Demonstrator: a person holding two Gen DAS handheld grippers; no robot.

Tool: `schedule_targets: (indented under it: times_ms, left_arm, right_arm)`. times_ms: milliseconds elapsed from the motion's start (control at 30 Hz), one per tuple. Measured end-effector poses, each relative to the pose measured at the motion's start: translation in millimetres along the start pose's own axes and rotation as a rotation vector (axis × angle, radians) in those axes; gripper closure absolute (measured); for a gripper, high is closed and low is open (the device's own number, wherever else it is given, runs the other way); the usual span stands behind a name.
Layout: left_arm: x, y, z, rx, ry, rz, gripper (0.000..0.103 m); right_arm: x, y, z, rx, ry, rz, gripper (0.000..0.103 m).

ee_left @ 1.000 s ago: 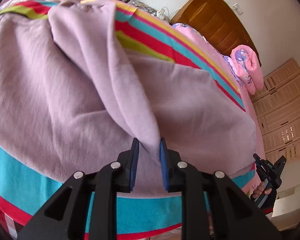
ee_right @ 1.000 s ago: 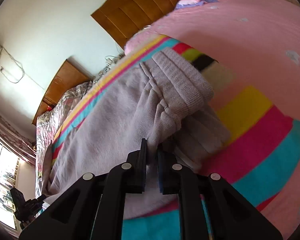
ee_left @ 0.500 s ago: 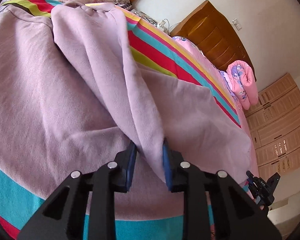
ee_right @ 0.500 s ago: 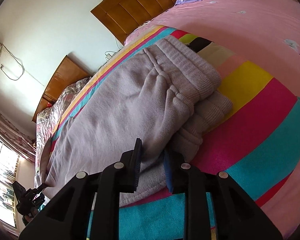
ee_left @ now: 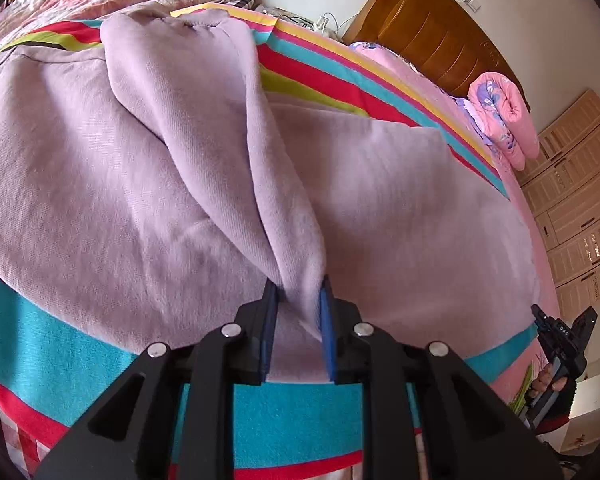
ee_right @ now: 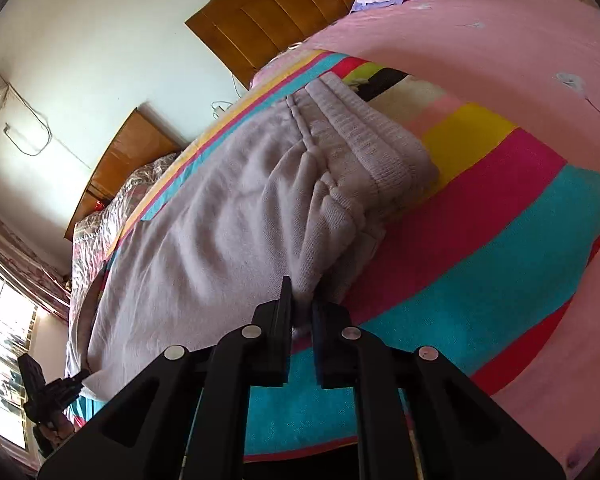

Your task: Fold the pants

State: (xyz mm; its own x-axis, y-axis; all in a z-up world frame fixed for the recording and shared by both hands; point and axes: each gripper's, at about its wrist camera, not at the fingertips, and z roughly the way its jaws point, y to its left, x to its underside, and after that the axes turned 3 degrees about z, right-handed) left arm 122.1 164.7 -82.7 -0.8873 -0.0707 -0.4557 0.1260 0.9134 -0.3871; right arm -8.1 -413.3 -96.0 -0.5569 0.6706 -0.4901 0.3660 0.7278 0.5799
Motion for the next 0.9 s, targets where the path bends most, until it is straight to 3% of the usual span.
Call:
schedule_targets:
  times_ms: [300, 567, 700, 833, 900]
  left_arm:
    - [7, 6, -9, 0.021, -0.059, -0.034, 0.081]
    - [8, -12, -33, 0.016, -0.229, -0.018, 0.085]
    - [17, -1, -9, -0.013, -0.138, -0.056, 0.085]
    - [23, -6, -13, -0.036, -0.152, -0.019, 0.080]
    - [24, -7, -18, -0.055, -0.156, -0.003, 0.069]
  right_arm:
    - [-5, 17, -6, -0.004, -0.057, -0.020, 0.095]
    - [-16, 38, -27, -0.042, -0.183, -0.082, 0.095]
    - [-10, 12, 2, 0.025, -0.083, -0.037, 0.095]
    - [-3, 5, 10, 0.050, -0.080, -0.050, 0.096]
    - [-6, 9, 8, 0.055, -0.072, -0.054, 0.093]
